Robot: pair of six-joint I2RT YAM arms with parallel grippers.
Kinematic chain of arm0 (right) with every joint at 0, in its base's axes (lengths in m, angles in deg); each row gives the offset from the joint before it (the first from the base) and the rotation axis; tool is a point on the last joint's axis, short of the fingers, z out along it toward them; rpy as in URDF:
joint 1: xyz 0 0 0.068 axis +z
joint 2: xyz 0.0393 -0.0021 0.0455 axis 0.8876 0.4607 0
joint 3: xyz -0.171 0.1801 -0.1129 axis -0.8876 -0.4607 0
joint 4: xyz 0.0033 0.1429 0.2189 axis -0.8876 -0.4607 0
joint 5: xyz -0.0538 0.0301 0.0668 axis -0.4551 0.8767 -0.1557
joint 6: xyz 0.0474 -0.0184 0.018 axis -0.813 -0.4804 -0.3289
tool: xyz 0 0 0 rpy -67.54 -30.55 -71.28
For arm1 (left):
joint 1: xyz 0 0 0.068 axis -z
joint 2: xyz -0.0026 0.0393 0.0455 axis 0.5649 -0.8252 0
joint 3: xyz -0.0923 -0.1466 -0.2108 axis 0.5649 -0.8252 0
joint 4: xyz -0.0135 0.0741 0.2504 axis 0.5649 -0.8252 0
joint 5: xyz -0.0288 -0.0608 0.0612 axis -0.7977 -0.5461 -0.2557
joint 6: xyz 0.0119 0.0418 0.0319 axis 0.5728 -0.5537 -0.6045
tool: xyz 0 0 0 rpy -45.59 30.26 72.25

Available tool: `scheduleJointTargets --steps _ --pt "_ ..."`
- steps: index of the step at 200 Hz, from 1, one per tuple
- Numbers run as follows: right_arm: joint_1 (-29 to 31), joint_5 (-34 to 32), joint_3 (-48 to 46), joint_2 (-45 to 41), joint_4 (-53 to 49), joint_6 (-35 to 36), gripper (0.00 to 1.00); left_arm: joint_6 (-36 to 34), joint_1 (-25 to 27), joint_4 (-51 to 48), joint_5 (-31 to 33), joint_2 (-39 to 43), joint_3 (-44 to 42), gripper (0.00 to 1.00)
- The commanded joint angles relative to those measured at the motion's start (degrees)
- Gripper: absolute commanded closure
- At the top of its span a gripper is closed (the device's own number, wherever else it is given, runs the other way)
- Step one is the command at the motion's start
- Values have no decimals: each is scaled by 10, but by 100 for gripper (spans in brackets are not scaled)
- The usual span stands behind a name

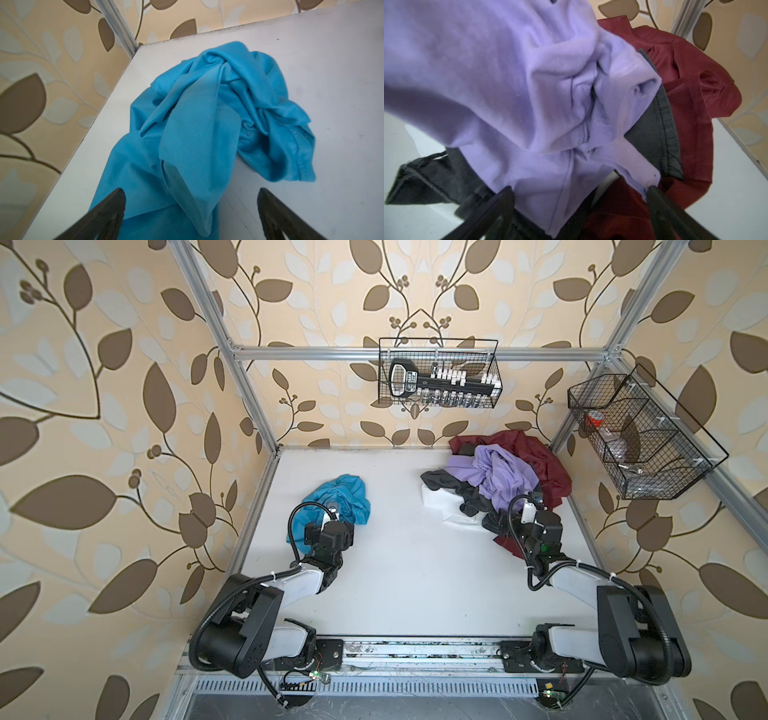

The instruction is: Pick out a specific cloth from the pile

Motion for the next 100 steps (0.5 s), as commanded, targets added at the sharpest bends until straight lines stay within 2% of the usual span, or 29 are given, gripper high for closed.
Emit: scheduleJointTargets --steps 1,26,44,74,100 --pt "-2 -24 -22 25 118 -2 1 -14 -7 101 52 -9 2 1" --pt "-4 -30 -50 58 200 -2 1 -18 -15 187 59 -35 -24 1" --pt "-5 -11 -59 72 231 3 1 -5 -32 196 49 -49 -21 1" --pt "-5 31 -79 91 276 20 1 12 -53 121 18 -74 17 1" --pt "-5 33 -82 90 282 21 0 35 -88 81 -42 -68 31 1"
